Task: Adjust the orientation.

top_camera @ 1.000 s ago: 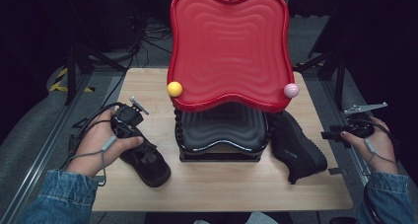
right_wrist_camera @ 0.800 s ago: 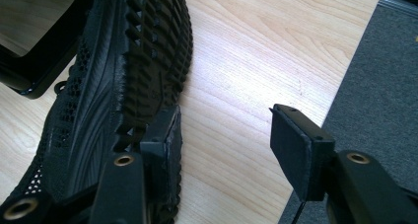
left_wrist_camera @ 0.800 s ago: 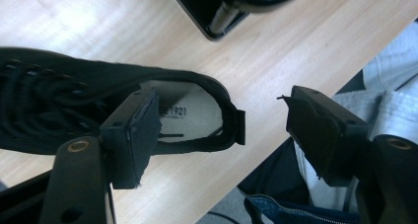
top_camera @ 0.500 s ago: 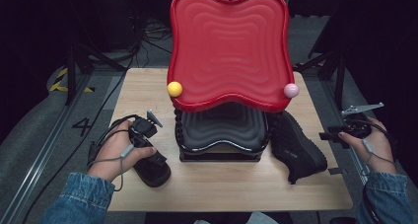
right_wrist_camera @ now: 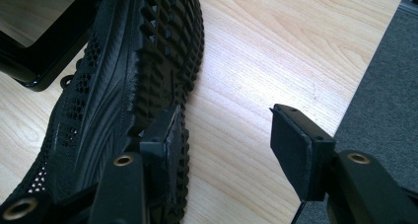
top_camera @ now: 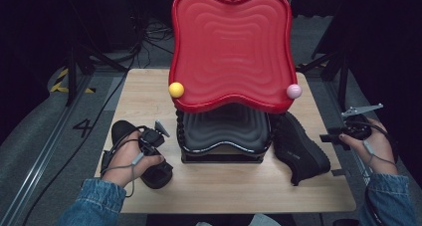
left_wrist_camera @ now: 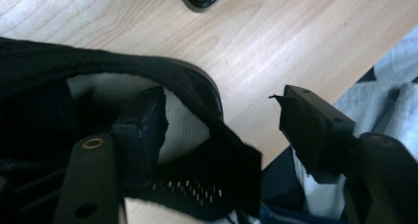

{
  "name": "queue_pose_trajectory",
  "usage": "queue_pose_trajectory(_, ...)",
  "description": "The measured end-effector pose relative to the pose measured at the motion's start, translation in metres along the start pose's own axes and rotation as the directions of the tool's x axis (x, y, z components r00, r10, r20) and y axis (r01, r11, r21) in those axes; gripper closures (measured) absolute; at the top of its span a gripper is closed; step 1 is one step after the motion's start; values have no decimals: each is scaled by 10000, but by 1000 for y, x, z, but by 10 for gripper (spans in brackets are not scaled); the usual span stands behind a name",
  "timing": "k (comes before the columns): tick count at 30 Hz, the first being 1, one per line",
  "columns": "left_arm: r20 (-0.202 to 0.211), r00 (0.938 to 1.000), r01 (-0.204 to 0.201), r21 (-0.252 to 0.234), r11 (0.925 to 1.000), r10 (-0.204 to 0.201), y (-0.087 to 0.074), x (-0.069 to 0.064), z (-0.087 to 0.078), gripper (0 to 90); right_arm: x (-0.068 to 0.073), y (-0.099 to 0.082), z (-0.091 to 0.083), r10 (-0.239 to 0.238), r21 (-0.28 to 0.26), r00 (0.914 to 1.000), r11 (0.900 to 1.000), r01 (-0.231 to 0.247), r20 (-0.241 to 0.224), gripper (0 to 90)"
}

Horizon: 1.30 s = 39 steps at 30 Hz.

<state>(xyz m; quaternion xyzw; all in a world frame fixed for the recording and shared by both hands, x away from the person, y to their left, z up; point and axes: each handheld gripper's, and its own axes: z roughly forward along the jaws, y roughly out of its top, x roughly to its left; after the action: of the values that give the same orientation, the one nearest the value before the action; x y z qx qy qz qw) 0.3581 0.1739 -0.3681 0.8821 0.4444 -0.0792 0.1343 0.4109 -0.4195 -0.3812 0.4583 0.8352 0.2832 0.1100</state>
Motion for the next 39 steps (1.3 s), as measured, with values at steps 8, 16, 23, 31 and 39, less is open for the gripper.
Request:
queue_pose_trajectory(8, -75, 9996, 278, 38, 9996, -278, -1, 5, 13, 603, 0, 0, 3, -307, 428, 9995, 9986, 307, -16, 514)
queue_pose_trajectory(16, -144, 9975, 696, 654, 9954, -688, 0, 3, 26, 772, -2, -1, 5, -282, 401, 9995, 9988, 286, -107, 515)
queue_pose_trajectory(23, -84, 9953, 965, 736, 9926, -961, 1, 2, 33, 819, -3, -2, 6, -241, 526, 9997, 9983, 246, -99, 518)
queue_pose_trajectory(31, -673, 9961, 646, 1182, 9909, -569, 4, -4, 40, 784, -3, -2, 9, -185, 519, 9998, 9985, 191, -120, 517)
queue_pose_trajectory(39, -573, 9973, 513, 1033, 9933, -455, 2, -3, 38, 803, -4, -5, 9, -147, 578, 9999, 9982, 151, -79, 518)
